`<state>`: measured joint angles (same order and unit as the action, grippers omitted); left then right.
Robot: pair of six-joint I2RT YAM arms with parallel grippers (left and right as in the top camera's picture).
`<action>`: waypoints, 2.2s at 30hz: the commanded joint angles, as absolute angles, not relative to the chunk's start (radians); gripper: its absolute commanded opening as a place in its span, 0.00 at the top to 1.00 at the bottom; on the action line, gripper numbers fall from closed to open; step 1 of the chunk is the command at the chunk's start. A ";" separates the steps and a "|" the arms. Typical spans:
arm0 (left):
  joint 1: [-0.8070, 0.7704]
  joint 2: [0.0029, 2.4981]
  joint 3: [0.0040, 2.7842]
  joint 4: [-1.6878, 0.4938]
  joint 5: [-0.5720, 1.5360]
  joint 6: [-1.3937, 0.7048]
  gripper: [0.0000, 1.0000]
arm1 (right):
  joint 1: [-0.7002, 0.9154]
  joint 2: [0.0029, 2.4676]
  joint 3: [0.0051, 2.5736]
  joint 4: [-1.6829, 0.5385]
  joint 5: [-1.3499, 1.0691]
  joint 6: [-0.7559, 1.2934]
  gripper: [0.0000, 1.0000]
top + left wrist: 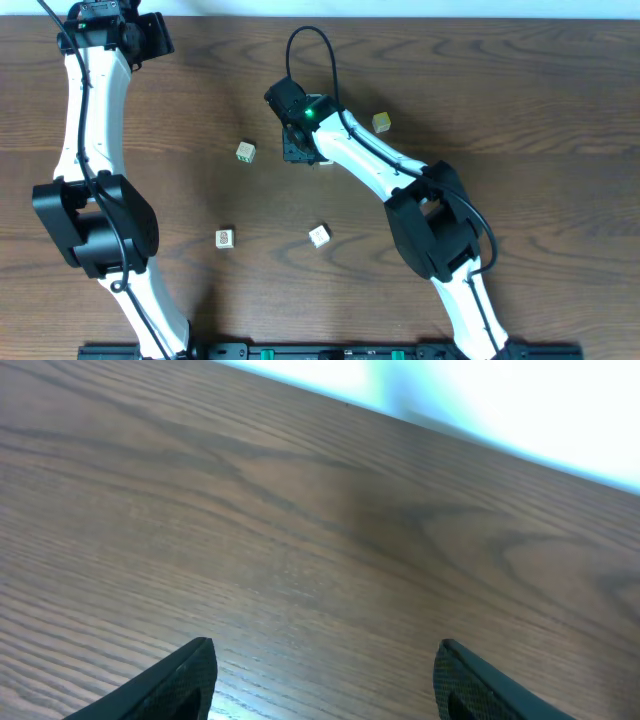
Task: Spell out Ai2
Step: 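Lower the red 'A' block left of the 'I' block, then bring both grippers to the ends of the A-I-2 block row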
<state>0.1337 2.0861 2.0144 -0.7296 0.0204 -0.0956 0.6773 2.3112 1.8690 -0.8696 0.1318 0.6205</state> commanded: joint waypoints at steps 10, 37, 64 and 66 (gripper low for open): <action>0.134 2.106 2.011 -0.728 0.027 -0.081 0.29 | 0.677 2.329 1.884 -0.867 0.150 0.604 0.59; 0.068 2.106 1.873 -0.730 0.284 -0.081 0.94 | 0.572 2.281 2.153 -1.001 0.248 0.449 0.99; -0.320 2.106 1.541 -0.691 0.050 -0.317 0.94 | 0.426 2.237 1.837 -1.110 0.052 0.441 0.99; -0.321 2.106 1.509 -0.661 0.054 -0.341 0.94 | 0.436 2.237 1.823 -1.083 0.052 0.440 0.99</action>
<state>-0.3195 2.0911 1.5333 -0.6720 0.1055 -0.2825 0.4221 2.2662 1.8378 -1.0966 0.0227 0.4156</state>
